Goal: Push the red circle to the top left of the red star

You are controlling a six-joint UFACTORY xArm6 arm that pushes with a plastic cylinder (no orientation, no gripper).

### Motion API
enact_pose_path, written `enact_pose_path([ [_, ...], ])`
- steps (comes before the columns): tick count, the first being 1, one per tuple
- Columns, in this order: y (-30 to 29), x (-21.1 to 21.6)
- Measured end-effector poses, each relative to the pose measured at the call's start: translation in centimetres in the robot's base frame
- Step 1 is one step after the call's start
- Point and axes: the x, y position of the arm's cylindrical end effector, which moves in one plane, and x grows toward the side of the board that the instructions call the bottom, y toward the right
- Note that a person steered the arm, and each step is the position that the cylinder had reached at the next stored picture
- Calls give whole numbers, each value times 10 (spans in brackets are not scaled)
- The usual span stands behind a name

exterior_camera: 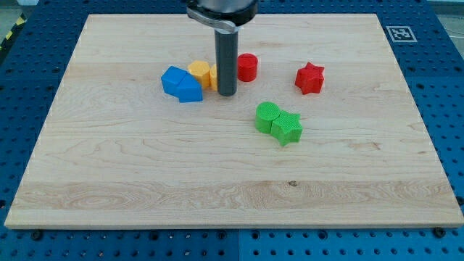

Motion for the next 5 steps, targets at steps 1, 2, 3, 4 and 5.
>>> enact_pose_path([
  [1, -1, 0],
  [2, 6, -7],
  [3, 8, -28],
  [4, 8, -28],
  [5, 2, -28],
])
